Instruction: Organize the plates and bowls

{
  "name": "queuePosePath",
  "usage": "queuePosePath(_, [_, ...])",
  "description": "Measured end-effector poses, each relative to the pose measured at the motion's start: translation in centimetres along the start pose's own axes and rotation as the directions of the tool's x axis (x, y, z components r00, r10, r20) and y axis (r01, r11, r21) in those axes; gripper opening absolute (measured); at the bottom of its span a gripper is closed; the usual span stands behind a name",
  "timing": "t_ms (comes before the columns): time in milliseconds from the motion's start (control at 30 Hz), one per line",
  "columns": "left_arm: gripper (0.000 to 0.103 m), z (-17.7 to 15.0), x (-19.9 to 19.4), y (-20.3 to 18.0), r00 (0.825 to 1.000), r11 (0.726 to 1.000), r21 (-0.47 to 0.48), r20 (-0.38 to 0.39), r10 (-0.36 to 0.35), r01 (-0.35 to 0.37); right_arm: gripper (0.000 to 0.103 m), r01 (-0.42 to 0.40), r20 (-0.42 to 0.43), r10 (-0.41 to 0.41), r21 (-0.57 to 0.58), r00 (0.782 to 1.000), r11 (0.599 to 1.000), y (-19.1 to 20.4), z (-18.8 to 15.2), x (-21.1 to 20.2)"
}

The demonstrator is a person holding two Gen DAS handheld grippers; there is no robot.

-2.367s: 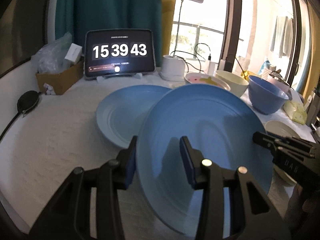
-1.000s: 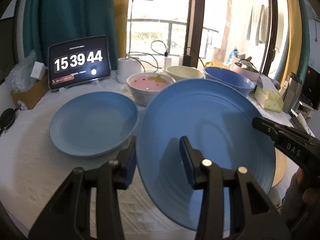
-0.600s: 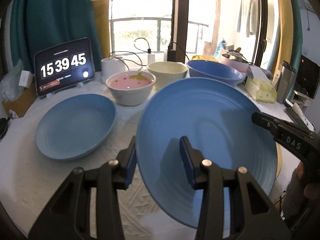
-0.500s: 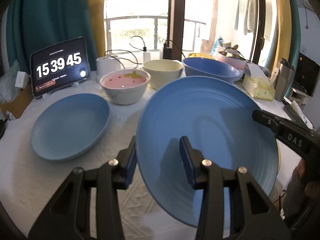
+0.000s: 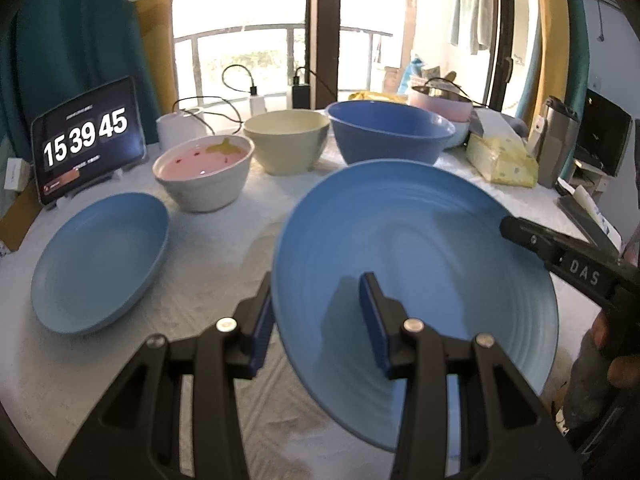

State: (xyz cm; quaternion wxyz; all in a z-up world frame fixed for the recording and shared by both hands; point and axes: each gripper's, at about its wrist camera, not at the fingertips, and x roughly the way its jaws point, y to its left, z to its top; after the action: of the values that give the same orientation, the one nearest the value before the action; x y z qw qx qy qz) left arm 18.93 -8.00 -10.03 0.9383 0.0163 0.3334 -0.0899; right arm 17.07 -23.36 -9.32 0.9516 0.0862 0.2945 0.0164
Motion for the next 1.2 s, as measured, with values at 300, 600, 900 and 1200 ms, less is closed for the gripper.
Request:
queuePosePath(300, [0.042,0.4,1.9,-1.8,0.999,0.999,0.034,-0.033,-0.018,0.019,0.017,0.031,0.004,-0.031,0.029,1.0,0.999,-2.1,0.1,0.3])
queuePosePath(600, [0.048,0.4,3.3,-2.5,0.998,0.999,0.045,-0.061,-0.019,0.022,0.017,0.038,-0.027,-0.037,0.049,0.999,0.998,-3.2,-0.3,1.3])
queuePosePath(900, [0.049,0.3,3.4,-1.4,0.996,0.999,0.002,-0.078,-0.044,0.044,0.018,0.07,-0.039,-0.069,0.024,0.997,0.997,-2.8,-0.3,1.6])
queuePosePath(1200, [0.05,0.1,2.3,0.6,0.998,0.998,-0.055,-0.047,-0.031,0.028,0.021,0.092,-0.052,-0.09,0.027,0.995,0.995,-2.7,-0.5,1.7])
